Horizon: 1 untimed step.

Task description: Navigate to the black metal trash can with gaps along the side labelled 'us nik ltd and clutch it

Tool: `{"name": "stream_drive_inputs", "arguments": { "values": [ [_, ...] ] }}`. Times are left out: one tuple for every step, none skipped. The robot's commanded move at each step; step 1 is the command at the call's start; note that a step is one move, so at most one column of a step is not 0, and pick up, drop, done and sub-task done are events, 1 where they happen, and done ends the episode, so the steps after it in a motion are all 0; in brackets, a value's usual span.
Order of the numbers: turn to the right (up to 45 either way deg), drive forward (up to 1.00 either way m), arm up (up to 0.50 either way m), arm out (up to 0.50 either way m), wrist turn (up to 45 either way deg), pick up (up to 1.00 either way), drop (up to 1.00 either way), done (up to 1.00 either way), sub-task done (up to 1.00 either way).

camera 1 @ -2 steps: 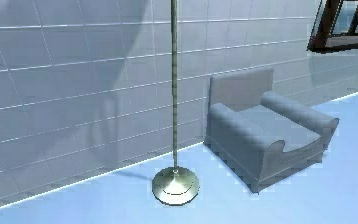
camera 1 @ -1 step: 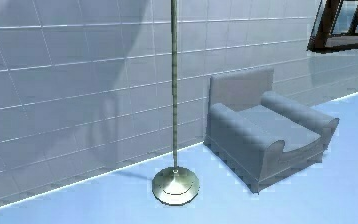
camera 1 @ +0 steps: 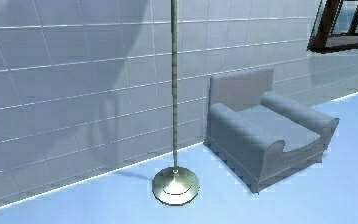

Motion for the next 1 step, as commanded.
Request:
{"name": "stream_drive_inputs", "arguments": {
  "values": [
    [0.0,0.00,0.00,0.00,30.0,0.00,0.00,0.00,0.00]
  ]
}}
